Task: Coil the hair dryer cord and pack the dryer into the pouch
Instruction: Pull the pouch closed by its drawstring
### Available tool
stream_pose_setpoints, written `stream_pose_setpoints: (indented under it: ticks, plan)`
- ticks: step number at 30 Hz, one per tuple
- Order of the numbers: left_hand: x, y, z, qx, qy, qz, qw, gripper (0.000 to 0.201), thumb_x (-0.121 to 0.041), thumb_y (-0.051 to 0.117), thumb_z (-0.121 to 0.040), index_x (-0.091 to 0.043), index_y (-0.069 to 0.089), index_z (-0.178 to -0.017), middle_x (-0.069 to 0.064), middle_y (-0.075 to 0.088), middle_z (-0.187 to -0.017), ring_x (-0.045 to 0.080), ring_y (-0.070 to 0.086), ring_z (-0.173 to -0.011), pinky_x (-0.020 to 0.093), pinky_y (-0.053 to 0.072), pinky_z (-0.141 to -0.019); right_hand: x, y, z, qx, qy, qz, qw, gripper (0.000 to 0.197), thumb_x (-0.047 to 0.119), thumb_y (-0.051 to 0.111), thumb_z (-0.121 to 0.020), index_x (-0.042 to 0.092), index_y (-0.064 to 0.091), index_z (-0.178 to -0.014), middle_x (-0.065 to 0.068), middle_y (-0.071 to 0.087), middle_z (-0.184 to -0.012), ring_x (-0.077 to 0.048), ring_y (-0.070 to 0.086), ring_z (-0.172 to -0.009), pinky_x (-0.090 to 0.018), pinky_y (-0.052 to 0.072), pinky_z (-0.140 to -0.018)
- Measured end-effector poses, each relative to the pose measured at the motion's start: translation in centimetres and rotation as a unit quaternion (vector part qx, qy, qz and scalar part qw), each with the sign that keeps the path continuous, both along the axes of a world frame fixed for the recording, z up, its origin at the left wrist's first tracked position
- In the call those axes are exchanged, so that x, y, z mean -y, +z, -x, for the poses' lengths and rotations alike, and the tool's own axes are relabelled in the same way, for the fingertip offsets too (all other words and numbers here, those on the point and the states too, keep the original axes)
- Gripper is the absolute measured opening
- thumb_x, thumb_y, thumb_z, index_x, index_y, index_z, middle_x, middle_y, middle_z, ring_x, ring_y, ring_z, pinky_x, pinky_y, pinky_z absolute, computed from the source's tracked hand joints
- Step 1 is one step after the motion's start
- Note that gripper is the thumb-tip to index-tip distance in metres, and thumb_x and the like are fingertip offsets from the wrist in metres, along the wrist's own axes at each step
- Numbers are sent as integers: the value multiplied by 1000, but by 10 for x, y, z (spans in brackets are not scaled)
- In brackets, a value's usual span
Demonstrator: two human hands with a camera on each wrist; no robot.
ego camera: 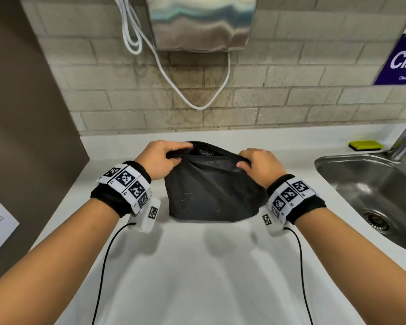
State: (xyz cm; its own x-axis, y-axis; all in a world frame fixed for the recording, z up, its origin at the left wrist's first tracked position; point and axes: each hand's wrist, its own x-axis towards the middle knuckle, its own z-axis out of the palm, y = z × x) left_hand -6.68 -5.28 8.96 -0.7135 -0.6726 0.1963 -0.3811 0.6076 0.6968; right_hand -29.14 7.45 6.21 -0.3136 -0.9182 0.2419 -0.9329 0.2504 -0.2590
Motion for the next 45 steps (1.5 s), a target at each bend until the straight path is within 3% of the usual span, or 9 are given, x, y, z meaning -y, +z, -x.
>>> stream_pose_setpoints:
  ticks: [4, 8, 11, 15, 19, 28, 36, 41, 45]
  plan:
    - [4, -3, -8, -9, -14, -29, 999, 82, 2, 53, -89, -43, 9, -142, 1, 59, -113, 16, 57, -102, 24, 40, -95, 0, 9, 5, 54, -11, 127, 990, 20, 13, 51, -91, 5, 65, -102, -13, 57, -98, -32, 56, -91, -37, 46, -82]
    - [5, -16, -4, -58, -2, -6, 998, 44, 4, 53, -88, -19, 56, -125, -2, 60, -115, 18, 54, -117, 22, 36, -102, 2, 10, -6, 89, 39, 111, 989, 34, 5, 52, -86, 8, 59, -119, -10, 58, -113, -28, 55, -105, -24, 39, -93]
    - [0, -18, -2, -80, 3, -7, 997, 35, 3, 55, -87, -16, 63, -116, -2, 62, -110, 10, 55, -107, 16, 37, -96, 11, 9, -21, 68, 82, 21, 994, 62, 27, 65, -82, 22, 40, -138, -6, 55, -130, -25, 50, -119, -36, 38, -104]
    - [1, -19, -5, -165, 75, -17, 983, 26, -4, 74, -74, -21, 67, -93, -5, 66, -91, 7, 60, -83, 14, 45, -82, 25, 12, -29, 62, 79, 83, 991, 22, 17, 65, -83, 8, 64, -103, -7, 59, -98, -27, 56, -96, -29, 41, -85]
    - [-4, -27, -6, -229, 120, -23, 966, 26, -6, 76, -71, -30, 66, -72, -14, 64, -75, -2, 59, -69, 11, 46, -73, 28, 8, -34, 74, 119, 127, 982, 9, -6, 57, -81, 1, 51, -76, -7, 46, -94, -20, 47, -80, -19, 34, -75]
    - [-16, -31, 8, -210, 88, 64, 972, 23, 8, 62, -74, -11, 69, -86, -5, 62, -85, -2, 56, -76, 0, 39, -74, 29, 8, -68, 64, 155, 99, 981, 62, 10, 54, -85, 16, 31, -142, -8, 49, -128, -24, 44, -120, -32, 34, -106]
    - [-25, -42, 8, -359, 149, -144, 910, 31, 9, 64, -77, -22, 58, -77, -9, 59, -78, -4, 59, -64, 16, 51, -67, 40, 5, -79, 156, 114, 143, 971, 22, 2, 62, -81, 5, 59, -102, -6, 44, -111, -26, 47, -109, -29, 37, -99]
    - [-28, -40, 16, -315, 127, -38, 940, 34, 6, 53, -85, -22, 68, -97, -3, 53, -99, 6, 53, -93, 8, 41, -86, 38, 4, -84, 108, 101, 145, 978, 30, 3, 59, -83, 8, 55, -112, -7, 50, -113, -27, 44, -103, -27, 36, -91]
    - [-29, -39, 21, -245, 131, 58, 959, 37, 3, 52, -86, -11, 60, -119, -2, 51, -91, 7, 50, -84, 0, 37, -81, 34, 2, -90, 84, 102, 155, 979, 40, -1, 46, -85, 16, 49, -121, -7, 48, -113, -29, 42, -96, -36, 38, -87]
